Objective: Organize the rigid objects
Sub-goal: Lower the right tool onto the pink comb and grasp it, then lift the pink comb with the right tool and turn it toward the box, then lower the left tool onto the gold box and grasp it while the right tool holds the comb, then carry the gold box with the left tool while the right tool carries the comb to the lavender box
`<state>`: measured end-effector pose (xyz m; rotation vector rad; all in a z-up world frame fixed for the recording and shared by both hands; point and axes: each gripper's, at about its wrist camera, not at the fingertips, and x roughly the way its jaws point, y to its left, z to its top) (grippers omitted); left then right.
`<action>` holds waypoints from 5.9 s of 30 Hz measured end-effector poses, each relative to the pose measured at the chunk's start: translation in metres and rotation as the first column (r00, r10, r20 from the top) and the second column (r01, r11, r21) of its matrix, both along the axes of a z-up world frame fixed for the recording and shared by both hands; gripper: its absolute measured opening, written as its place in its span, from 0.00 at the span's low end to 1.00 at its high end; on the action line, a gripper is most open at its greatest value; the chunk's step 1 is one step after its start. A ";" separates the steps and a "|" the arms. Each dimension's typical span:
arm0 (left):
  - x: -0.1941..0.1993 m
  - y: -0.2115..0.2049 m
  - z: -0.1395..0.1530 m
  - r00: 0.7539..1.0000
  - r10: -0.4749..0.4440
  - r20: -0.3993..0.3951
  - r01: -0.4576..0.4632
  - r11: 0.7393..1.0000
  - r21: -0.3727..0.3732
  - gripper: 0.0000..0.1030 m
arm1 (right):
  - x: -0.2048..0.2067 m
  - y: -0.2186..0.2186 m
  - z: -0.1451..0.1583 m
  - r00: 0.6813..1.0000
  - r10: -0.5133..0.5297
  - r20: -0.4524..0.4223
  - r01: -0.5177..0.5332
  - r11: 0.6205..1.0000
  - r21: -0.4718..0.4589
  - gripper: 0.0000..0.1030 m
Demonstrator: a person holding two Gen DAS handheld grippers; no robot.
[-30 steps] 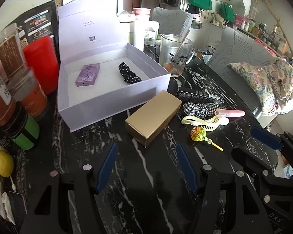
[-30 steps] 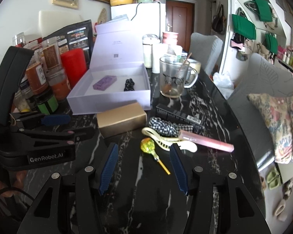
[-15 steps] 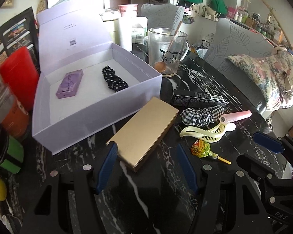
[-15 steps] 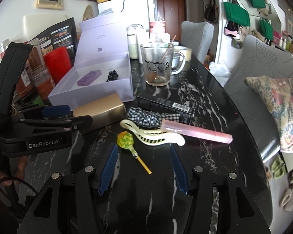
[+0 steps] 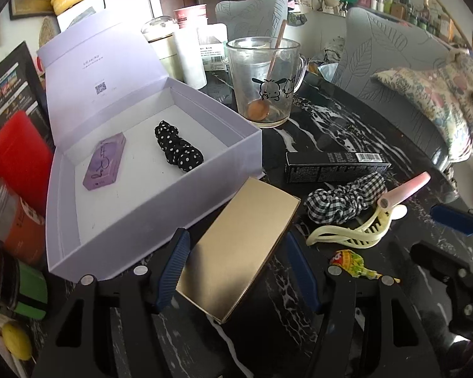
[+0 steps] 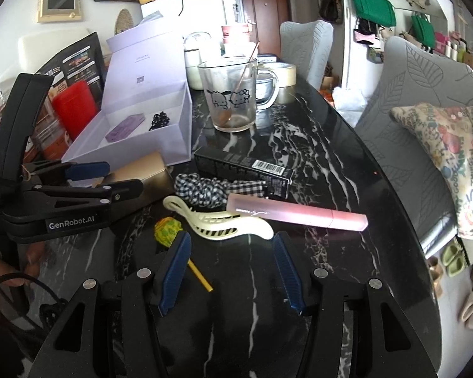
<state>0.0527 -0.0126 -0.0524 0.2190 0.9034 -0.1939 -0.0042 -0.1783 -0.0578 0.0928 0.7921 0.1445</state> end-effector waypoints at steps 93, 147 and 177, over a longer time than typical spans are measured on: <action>-0.021 -0.003 0.005 0.998 0.039 -0.043 -0.044 0.990 -0.132 0.61 | -0.018 -0.059 -0.015 0.985 0.111 -0.131 -0.091 0.984 0.152 0.60; -0.065 0.057 0.024 0.984 0.178 -0.010 -0.177 0.971 -0.160 0.42 | -0.027 0.007 0.004 0.995 0.085 -0.053 -0.085 0.996 -0.001 0.13; -0.108 0.123 0.068 0.951 0.290 0.106 -0.269 0.947 -0.174 0.42 | -0.045 0.083 0.029 0.978 0.207 0.006 -0.207 0.978 0.024 0.13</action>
